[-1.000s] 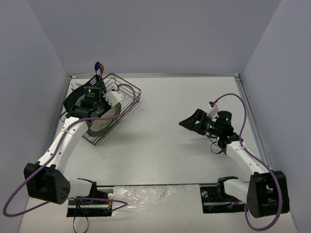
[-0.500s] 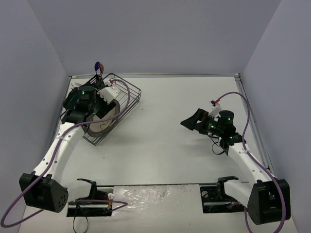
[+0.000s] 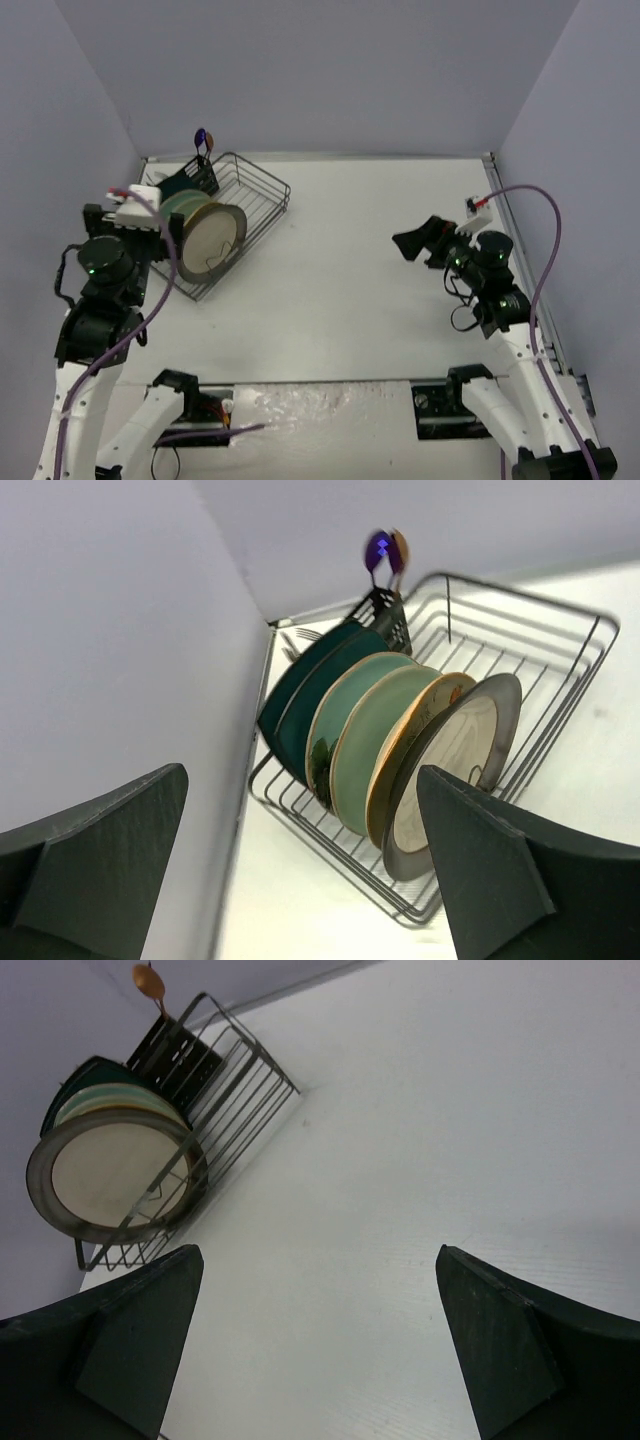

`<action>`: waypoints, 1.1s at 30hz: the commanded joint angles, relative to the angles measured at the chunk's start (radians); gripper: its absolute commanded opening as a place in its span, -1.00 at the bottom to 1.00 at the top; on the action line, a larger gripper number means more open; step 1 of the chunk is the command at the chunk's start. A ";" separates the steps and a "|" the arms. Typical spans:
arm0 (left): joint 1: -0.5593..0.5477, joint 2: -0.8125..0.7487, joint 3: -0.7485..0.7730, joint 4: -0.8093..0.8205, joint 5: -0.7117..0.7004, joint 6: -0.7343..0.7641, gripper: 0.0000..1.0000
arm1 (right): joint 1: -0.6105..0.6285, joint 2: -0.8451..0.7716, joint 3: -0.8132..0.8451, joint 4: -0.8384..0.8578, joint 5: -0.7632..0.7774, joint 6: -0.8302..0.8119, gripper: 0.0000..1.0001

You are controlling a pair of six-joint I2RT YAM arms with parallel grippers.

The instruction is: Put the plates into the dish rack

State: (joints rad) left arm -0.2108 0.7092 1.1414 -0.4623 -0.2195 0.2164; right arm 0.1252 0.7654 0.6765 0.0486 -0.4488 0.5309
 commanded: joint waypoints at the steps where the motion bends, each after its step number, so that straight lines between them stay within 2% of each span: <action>1: 0.005 -0.222 -0.025 -0.154 -0.149 -0.257 0.94 | 0.013 -0.084 0.132 -0.077 0.149 -0.082 1.00; 8: 0.004 -0.449 -0.067 -0.339 -0.139 -0.360 0.94 | 0.016 -0.154 0.294 -0.255 0.275 -0.214 1.00; 12: 0.002 -0.476 -0.045 -0.420 -0.138 -0.393 0.94 | 0.047 -0.185 0.336 -0.331 0.414 -0.296 1.00; 16: -0.005 -0.482 -0.022 -0.476 -0.145 -0.419 0.94 | 0.083 -0.261 0.309 -0.343 0.543 -0.336 1.00; 22: -0.012 -0.526 -0.042 -0.459 -0.157 -0.431 0.94 | 0.112 -0.345 0.254 -0.340 0.615 -0.352 1.00; 33: -0.015 -0.503 -0.052 -0.450 -0.150 -0.427 0.94 | 0.134 -0.369 0.237 -0.326 0.661 -0.357 1.00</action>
State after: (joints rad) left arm -0.2198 0.1590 1.0748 -0.9498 -0.3663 -0.1989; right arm 0.2489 0.3971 0.9192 -0.3492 0.1624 0.1898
